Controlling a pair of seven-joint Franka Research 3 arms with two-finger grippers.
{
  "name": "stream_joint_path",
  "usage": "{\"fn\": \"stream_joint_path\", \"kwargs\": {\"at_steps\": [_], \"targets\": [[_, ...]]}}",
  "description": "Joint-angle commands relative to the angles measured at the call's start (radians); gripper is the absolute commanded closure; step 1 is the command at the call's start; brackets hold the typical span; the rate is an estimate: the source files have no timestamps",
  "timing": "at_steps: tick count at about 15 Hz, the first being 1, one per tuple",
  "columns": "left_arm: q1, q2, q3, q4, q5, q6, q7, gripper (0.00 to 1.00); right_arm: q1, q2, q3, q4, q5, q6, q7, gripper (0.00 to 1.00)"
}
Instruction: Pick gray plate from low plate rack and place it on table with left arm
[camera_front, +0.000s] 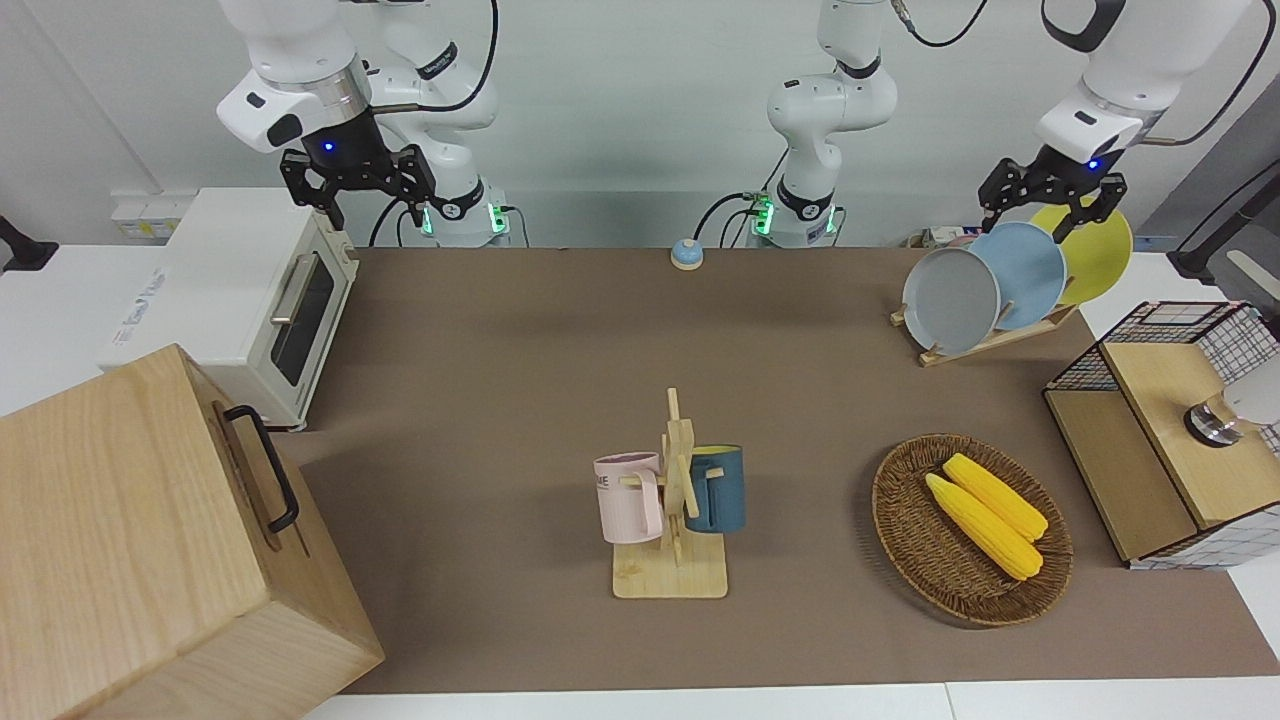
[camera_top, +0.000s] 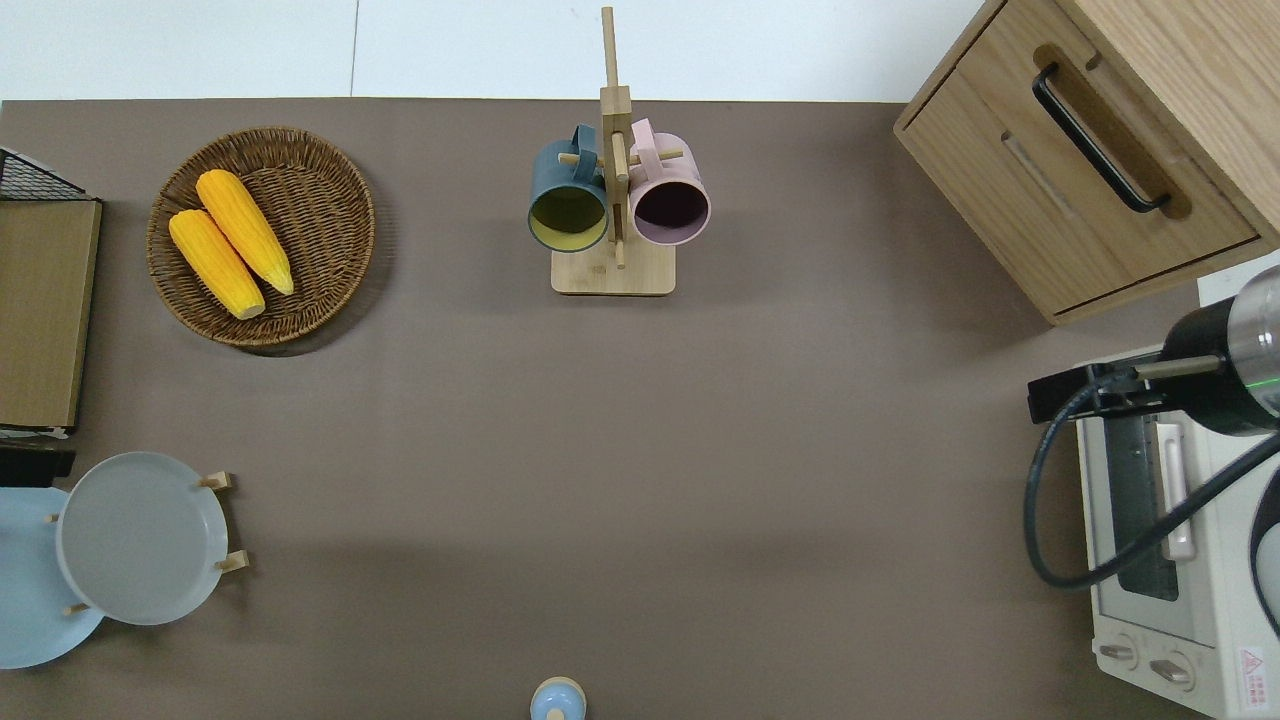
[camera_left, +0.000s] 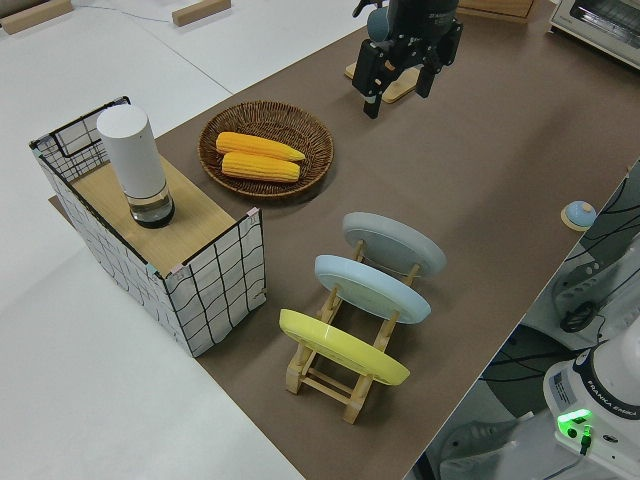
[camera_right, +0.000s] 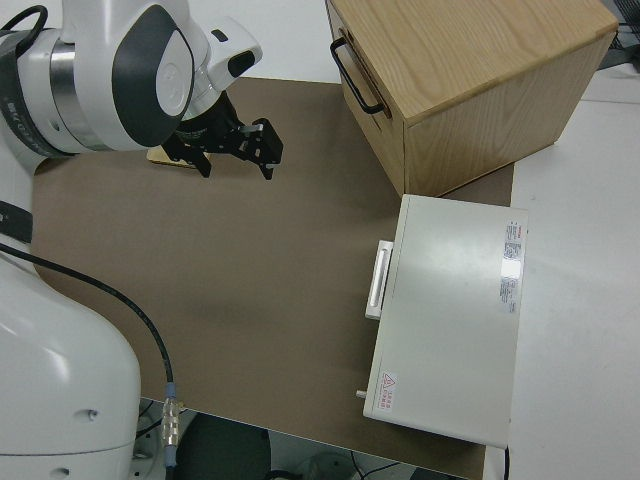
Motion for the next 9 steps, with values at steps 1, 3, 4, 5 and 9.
{"fn": "stream_joint_path", "kwargs": {"at_steps": [1, 3, 4, 5, 9], "targets": [[0.019, -0.096, 0.008, -0.222, 0.016, 0.175, 0.012, 0.01, -0.007, -0.002, 0.005, 0.006, 0.007, -0.014, 0.000, 0.011], [0.039, -0.106, 0.008, -0.281, 0.026, 0.224, 0.013, 0.01, -0.007, -0.002, 0.005, 0.006, 0.007, -0.014, 0.000, 0.013], [0.041, -0.106, 0.008, -0.296, 0.048, 0.235, 0.013, 0.01, -0.007, -0.002, 0.005, 0.006, 0.007, -0.014, -0.001, 0.013], [0.041, -0.106, 0.008, -0.313, 0.067, 0.248, 0.012, 0.01, -0.007, -0.002, 0.005, 0.006, 0.007, -0.014, 0.000, 0.011], [0.044, -0.108, 0.008, -0.358, 0.084, 0.278, 0.013, 0.01, -0.007, -0.002, 0.005, 0.006, 0.007, -0.014, 0.000, 0.011]]}}
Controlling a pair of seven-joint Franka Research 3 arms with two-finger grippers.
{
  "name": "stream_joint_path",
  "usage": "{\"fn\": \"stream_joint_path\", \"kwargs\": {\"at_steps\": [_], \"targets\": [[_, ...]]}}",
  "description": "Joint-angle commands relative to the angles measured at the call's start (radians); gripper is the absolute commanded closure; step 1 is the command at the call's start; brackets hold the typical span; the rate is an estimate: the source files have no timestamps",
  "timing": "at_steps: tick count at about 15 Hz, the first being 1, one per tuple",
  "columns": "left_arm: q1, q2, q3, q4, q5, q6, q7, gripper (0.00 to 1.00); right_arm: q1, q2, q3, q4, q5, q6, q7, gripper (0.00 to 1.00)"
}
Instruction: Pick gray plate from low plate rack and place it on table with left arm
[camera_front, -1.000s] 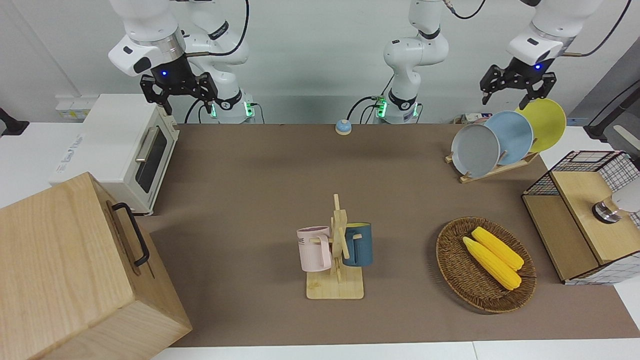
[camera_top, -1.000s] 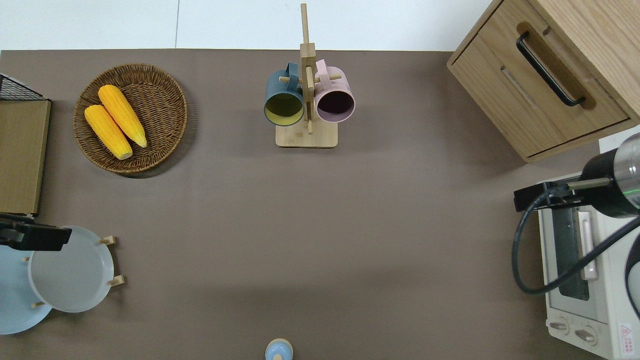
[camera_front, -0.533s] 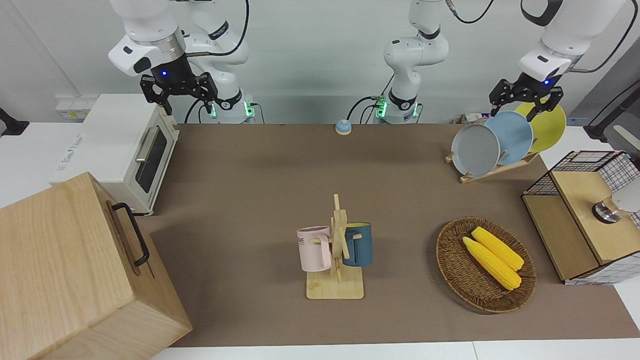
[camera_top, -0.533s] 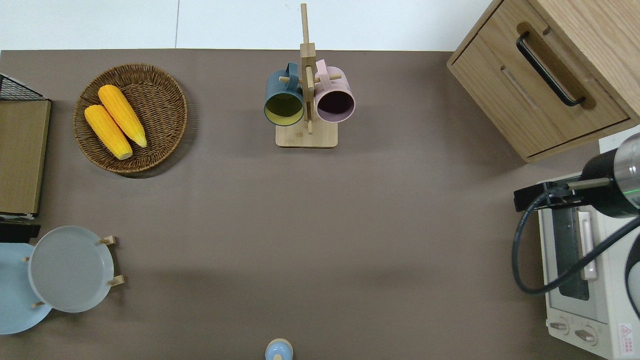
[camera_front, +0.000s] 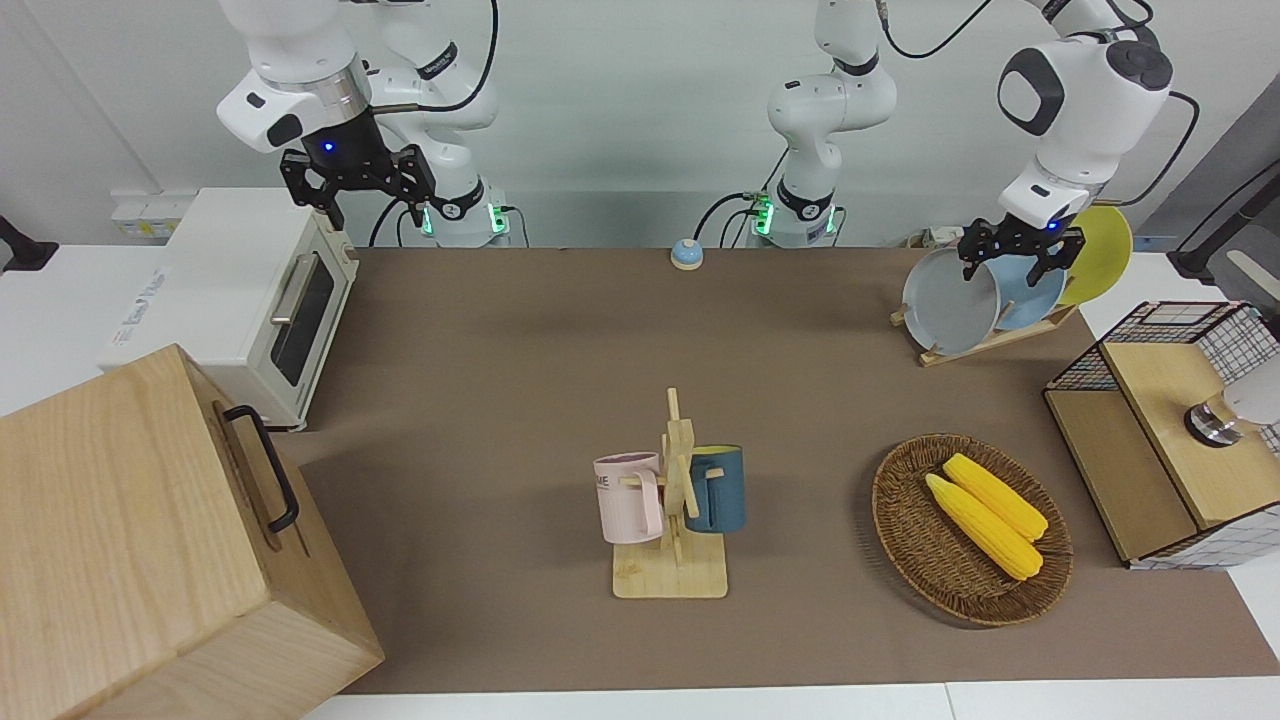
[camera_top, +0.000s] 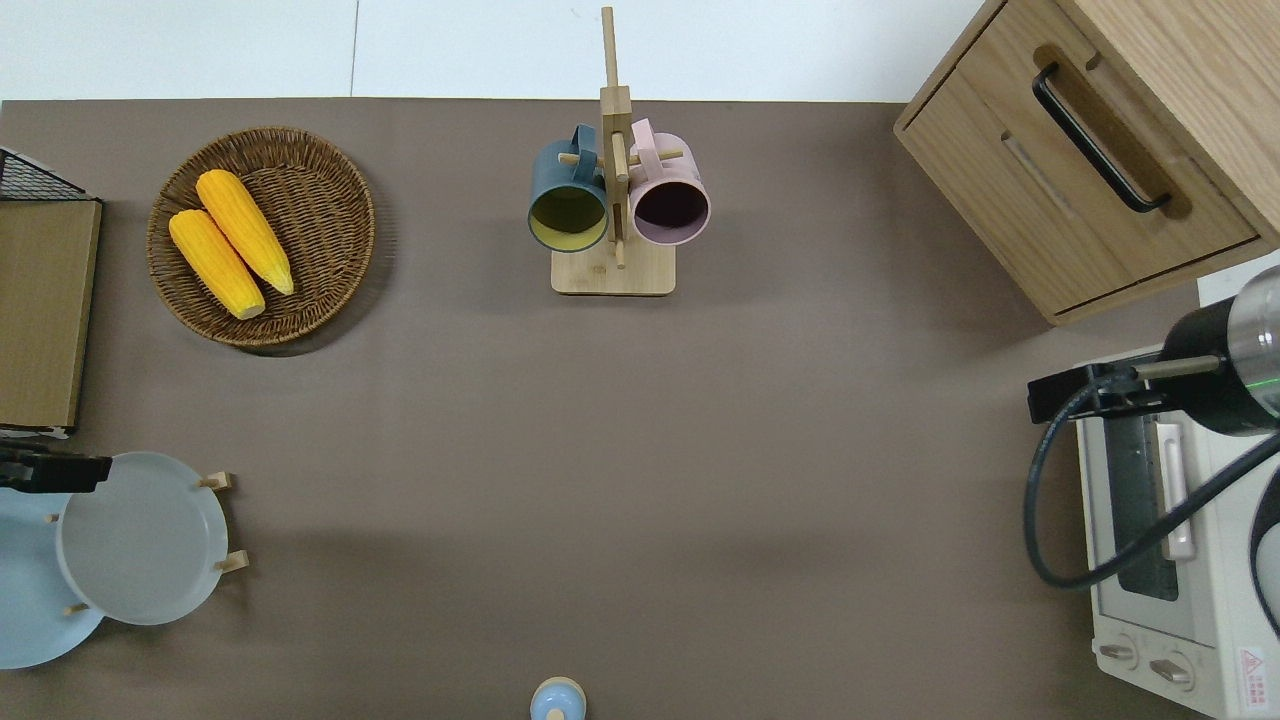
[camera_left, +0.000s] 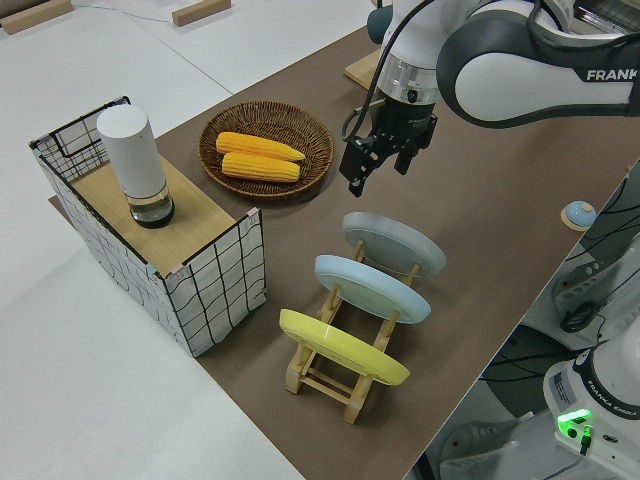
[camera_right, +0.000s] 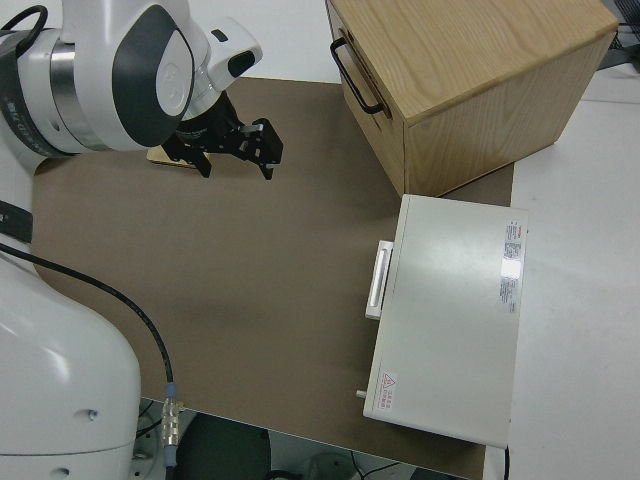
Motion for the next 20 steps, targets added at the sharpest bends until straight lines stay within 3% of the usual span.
{"fn": "stream_joint_path", "kwargs": {"at_steps": [1, 9, 15, 19, 20], "targets": [[0.006, -0.037, -0.003, -0.084, 0.043, 0.060, 0.009, 0.01, -0.007, -0.002, 0.007, 0.006, 0.007, -0.014, 0.000, 0.011], [0.033, -0.037, -0.003, -0.187, 0.056, 0.167, 0.009, 0.01, -0.007, -0.002, 0.007, 0.006, 0.007, -0.014, 0.000, 0.011], [0.040, -0.035, -0.003, -0.215, 0.071, 0.175, 0.008, 0.02, -0.007, -0.002, 0.007, 0.006, 0.007, -0.014, -0.001, 0.011], [0.040, -0.035, -0.003, -0.219, 0.071, 0.175, 0.008, 0.46, -0.007, -0.002, 0.005, 0.006, 0.007, -0.014, -0.001, 0.013], [0.040, -0.037, -0.003, -0.220, 0.073, 0.173, 0.008, 0.65, -0.007, -0.002, 0.005, 0.006, 0.007, -0.014, 0.000, 0.013]]}}
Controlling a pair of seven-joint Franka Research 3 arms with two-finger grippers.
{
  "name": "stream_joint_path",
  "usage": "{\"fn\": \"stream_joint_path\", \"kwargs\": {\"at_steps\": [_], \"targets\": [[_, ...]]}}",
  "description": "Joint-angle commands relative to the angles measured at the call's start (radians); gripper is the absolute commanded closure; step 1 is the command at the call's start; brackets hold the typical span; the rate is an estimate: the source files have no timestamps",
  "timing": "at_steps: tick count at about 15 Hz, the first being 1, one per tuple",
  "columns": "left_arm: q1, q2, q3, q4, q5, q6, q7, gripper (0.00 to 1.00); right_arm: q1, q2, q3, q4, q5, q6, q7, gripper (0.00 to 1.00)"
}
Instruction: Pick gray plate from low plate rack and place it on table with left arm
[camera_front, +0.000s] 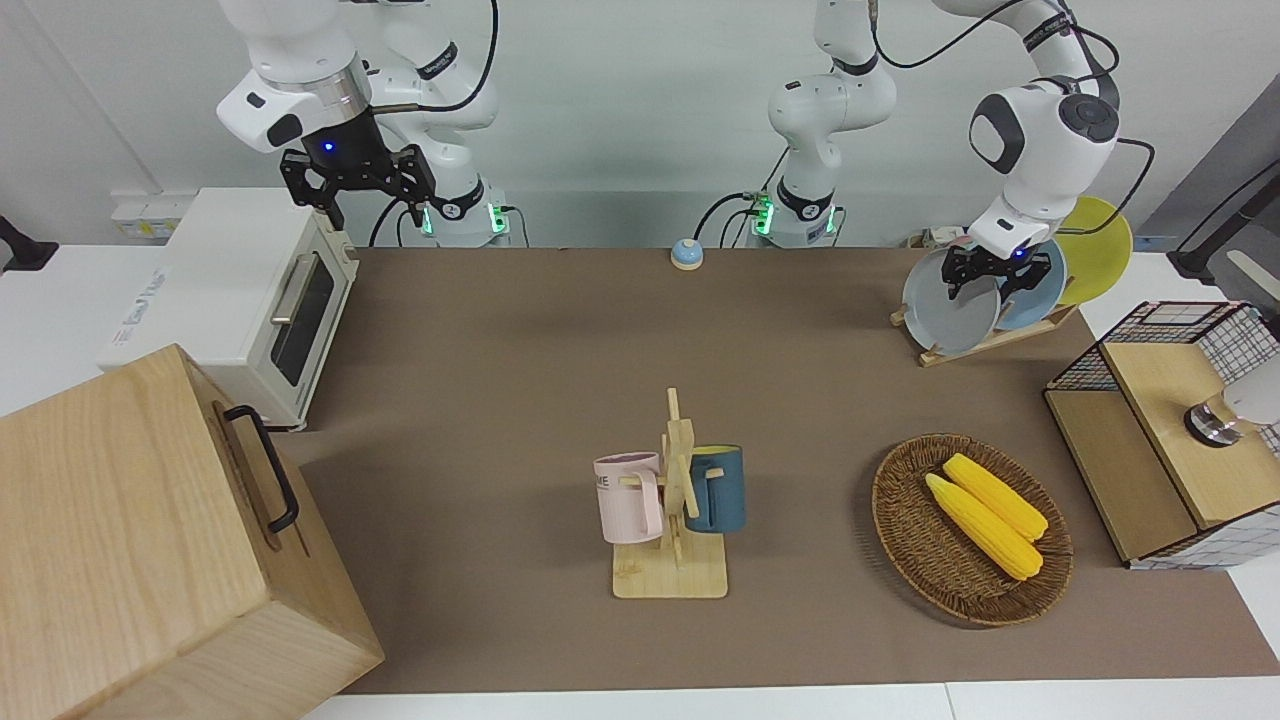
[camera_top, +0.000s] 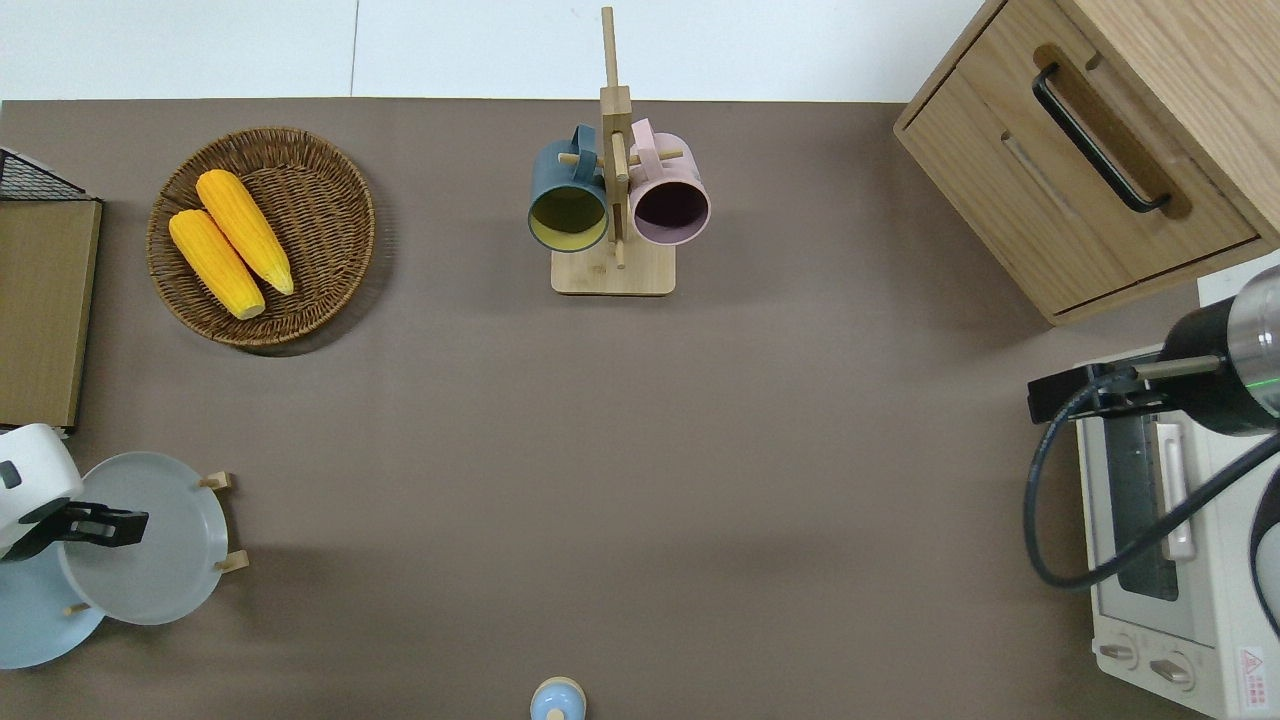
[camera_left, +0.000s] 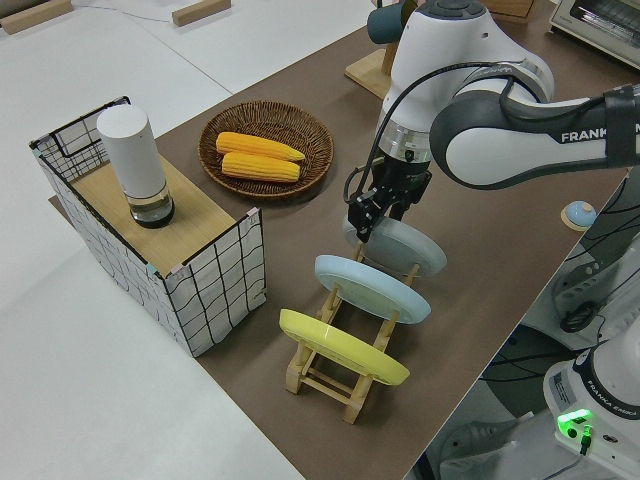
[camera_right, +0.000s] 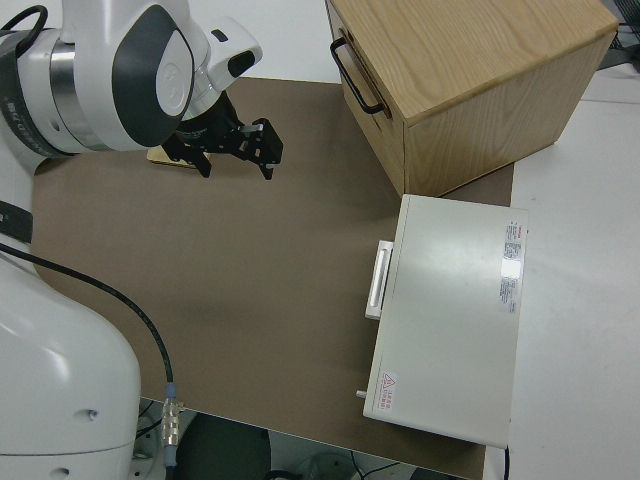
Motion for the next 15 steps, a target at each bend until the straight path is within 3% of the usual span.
{"fn": "stream_joint_path", "kwargs": {"at_steps": [1, 3, 10, 15], "targets": [[0.012, -0.032, -0.003, -0.037, 0.016, 0.023, 0.008, 0.79, -0.007, -0.002, 0.007, 0.006, 0.007, -0.014, 0.000, 0.011], [0.012, -0.033, -0.003, -0.037, 0.017, 0.023, 0.008, 1.00, -0.007, -0.002, 0.005, 0.006, 0.007, -0.014, 0.000, 0.011], [0.006, -0.062, -0.004, -0.015, 0.016, -0.017, -0.001, 1.00, -0.007, -0.002, 0.005, 0.006, 0.007, -0.014, -0.001, 0.013], [-0.007, -0.093, -0.041, 0.122, 0.014, -0.185, -0.032, 1.00, -0.007, -0.002, 0.005, 0.006, 0.007, -0.014, -0.001, 0.013]]}}
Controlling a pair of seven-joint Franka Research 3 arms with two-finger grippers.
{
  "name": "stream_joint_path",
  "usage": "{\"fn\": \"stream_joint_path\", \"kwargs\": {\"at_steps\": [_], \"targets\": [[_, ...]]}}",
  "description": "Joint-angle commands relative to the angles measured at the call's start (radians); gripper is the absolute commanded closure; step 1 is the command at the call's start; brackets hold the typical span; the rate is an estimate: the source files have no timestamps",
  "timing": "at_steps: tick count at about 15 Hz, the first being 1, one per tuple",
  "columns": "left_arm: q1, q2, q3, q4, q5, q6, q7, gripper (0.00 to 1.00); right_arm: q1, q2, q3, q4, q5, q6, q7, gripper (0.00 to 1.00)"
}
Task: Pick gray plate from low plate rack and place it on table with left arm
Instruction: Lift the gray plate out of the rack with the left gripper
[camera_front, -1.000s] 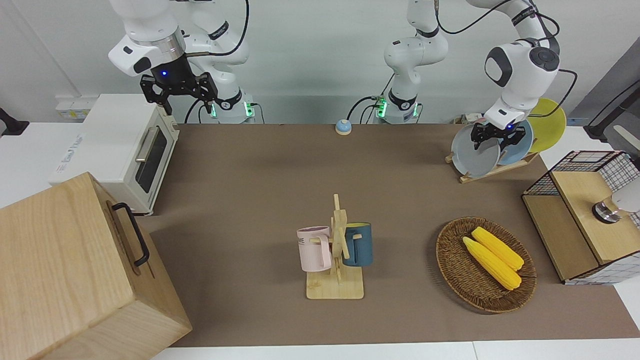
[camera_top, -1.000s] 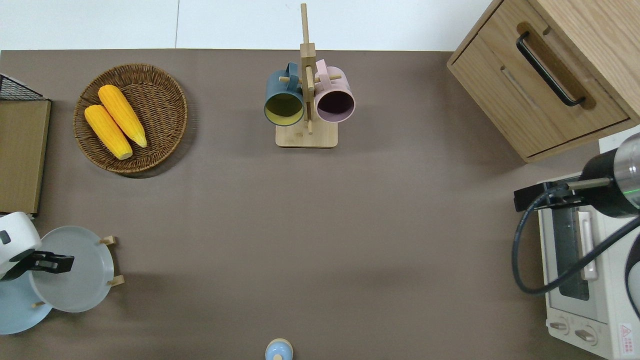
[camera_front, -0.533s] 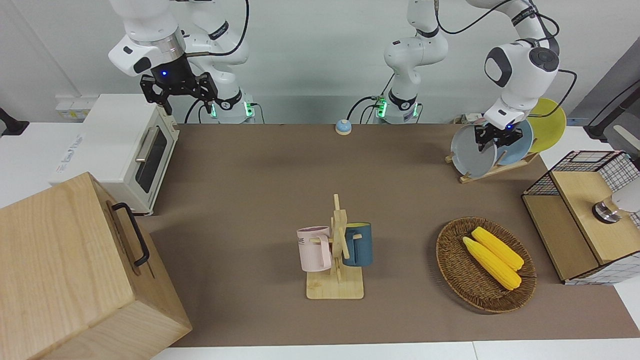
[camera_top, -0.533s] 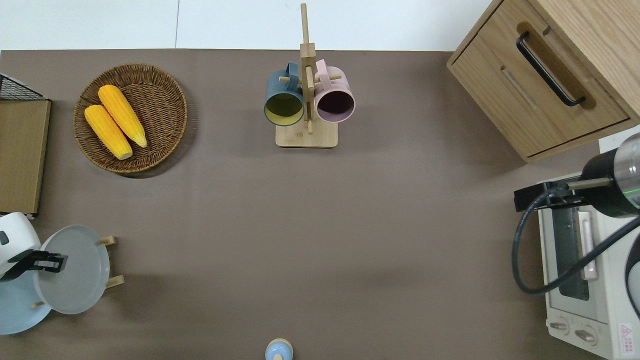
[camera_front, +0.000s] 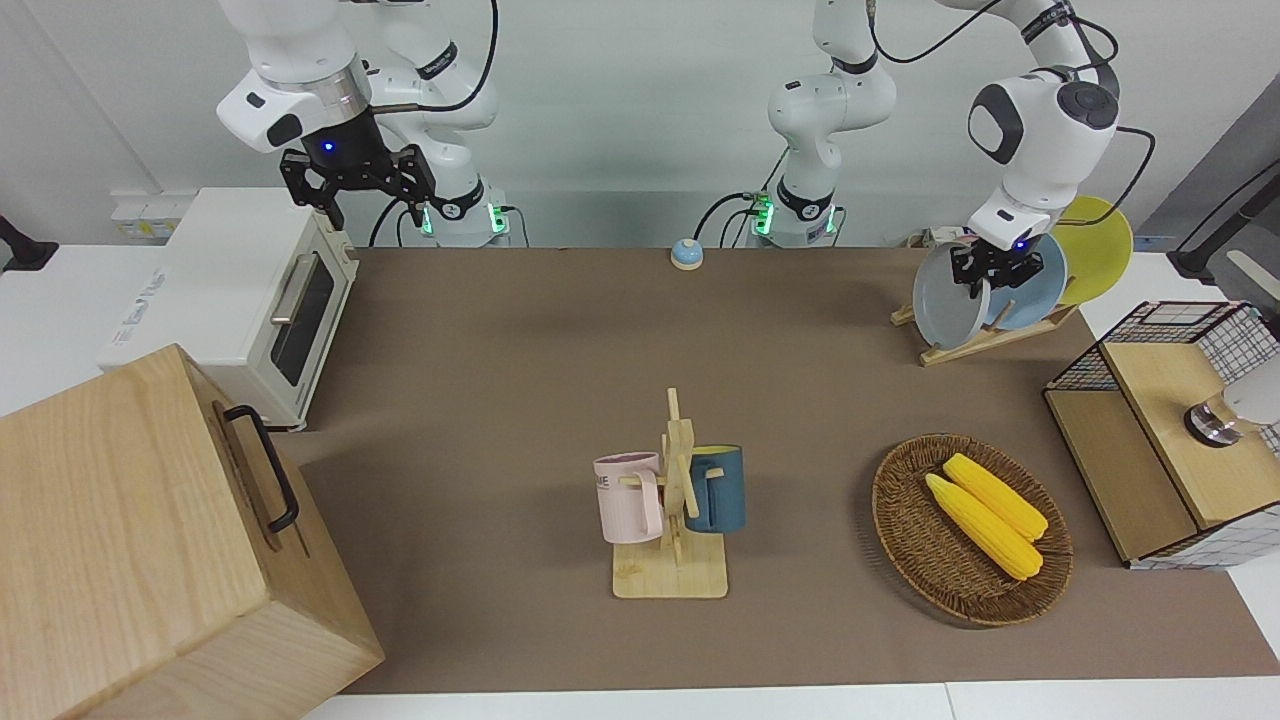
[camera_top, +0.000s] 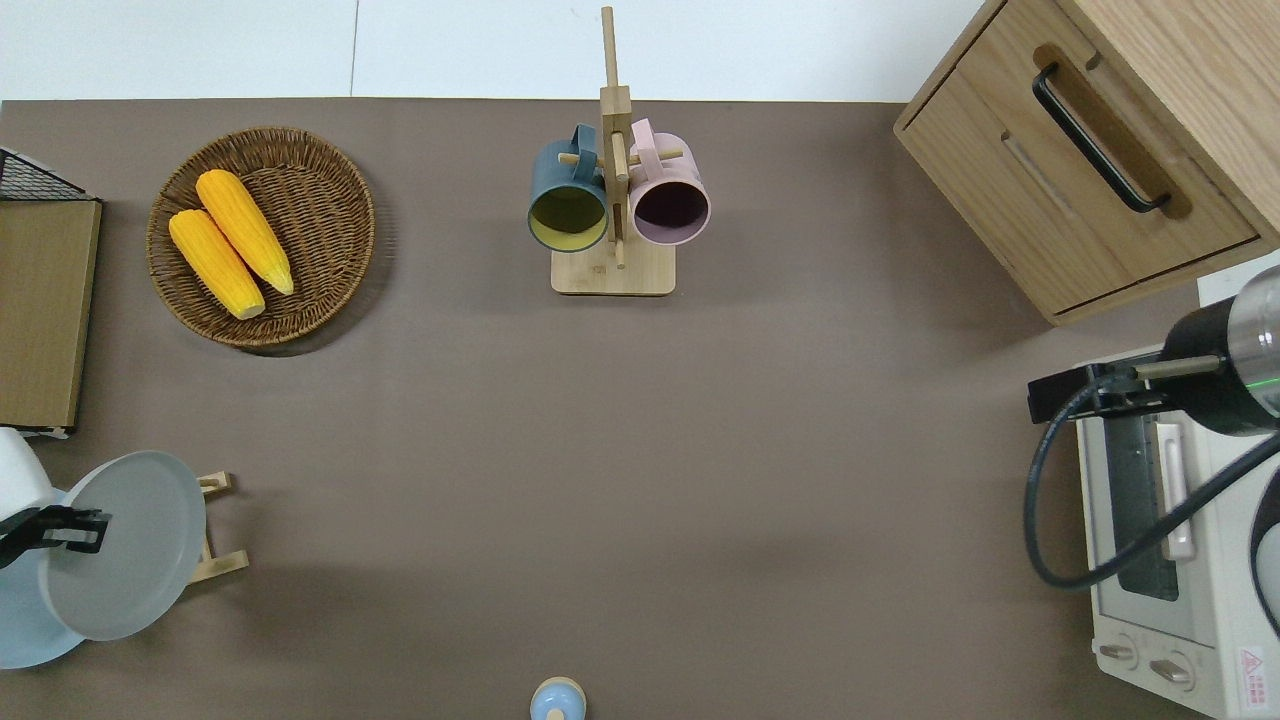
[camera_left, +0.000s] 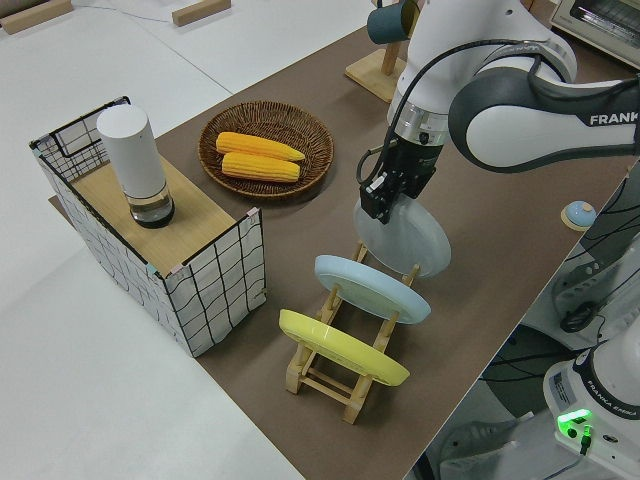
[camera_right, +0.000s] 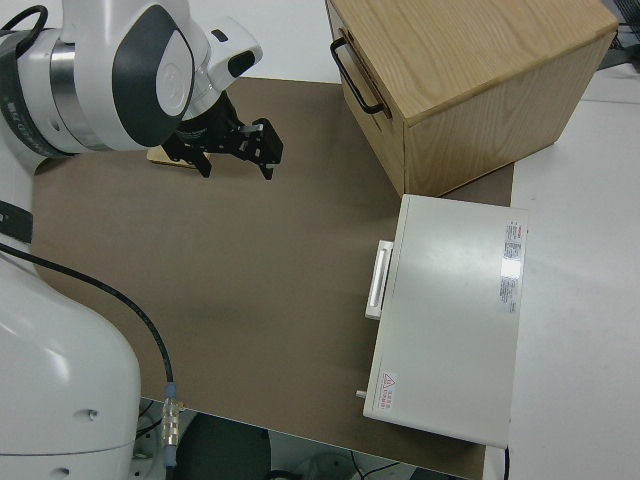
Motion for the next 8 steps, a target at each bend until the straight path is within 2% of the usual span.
{"fn": "stream_joint_path", "kwargs": {"at_steps": [1, 5, 8], "targets": [[-0.004, -0.015, -0.029, 0.123, 0.014, -0.141, -0.012, 1.00, -0.007, -0.002, 0.005, 0.006, 0.007, -0.014, 0.000, 0.011], [-0.004, -0.015, -0.064, 0.271, 0.003, -0.306, -0.026, 1.00, -0.007, -0.002, 0.007, 0.006, 0.007, -0.014, -0.001, 0.011], [-0.006, -0.015, -0.098, 0.356, -0.030, -0.414, -0.101, 1.00, -0.007, -0.002, 0.007, 0.006, 0.007, -0.014, 0.000, 0.011]]}}
